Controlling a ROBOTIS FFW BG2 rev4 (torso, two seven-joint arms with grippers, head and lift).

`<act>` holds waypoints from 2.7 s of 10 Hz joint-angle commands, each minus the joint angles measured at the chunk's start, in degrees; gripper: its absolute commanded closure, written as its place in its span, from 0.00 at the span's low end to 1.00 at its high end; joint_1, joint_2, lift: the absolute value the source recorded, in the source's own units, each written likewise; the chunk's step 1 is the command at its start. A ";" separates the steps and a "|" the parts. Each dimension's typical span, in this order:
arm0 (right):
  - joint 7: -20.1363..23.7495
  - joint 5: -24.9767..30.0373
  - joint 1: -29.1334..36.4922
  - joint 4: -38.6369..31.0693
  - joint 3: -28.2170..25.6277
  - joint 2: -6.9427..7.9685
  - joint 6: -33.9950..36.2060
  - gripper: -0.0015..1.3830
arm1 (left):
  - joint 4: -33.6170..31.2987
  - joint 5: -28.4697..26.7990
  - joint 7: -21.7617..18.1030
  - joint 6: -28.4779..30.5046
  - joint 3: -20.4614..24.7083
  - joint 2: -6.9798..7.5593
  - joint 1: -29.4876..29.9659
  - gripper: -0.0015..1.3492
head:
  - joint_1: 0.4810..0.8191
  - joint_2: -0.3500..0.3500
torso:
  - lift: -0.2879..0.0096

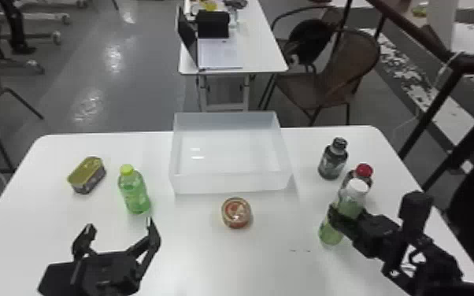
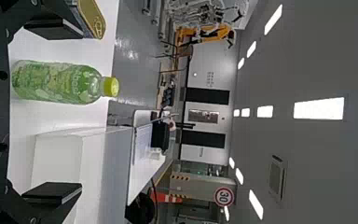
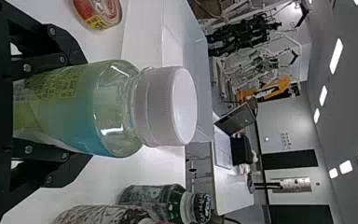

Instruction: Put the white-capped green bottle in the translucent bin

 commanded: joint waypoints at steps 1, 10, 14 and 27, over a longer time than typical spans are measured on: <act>-0.07 -0.98 -0.45 -4.11 0.00 0.18 1.49 0.80 | 0.00 0.04 0.00 0.07 0.00 0.05 0.00 0.11 | 0.63 0.44 | 0.82; -0.59 -10.38 -28.84 28.32 13.53 2.91 -15.47 0.80 | 1.14 2.06 0.00 -0.28 -0.44 0.84 -0.71 0.11 | 0.63 0.59 | 0.82; -1.56 -9.68 -38.33 45.46 17.31 3.52 -18.72 0.79 | 2.81 4.52 -0.70 -2.13 -0.53 0.57 -0.97 0.11 | 0.63 0.64 | 0.82; -6.13 -14.78 -15.48 5.82 17.75 -0.08 -8.97 0.35 | 3.87 2.33 -8.17 -1.86 3.60 -3.00 -1.94 0.11 | 0.63 0.67 | 0.82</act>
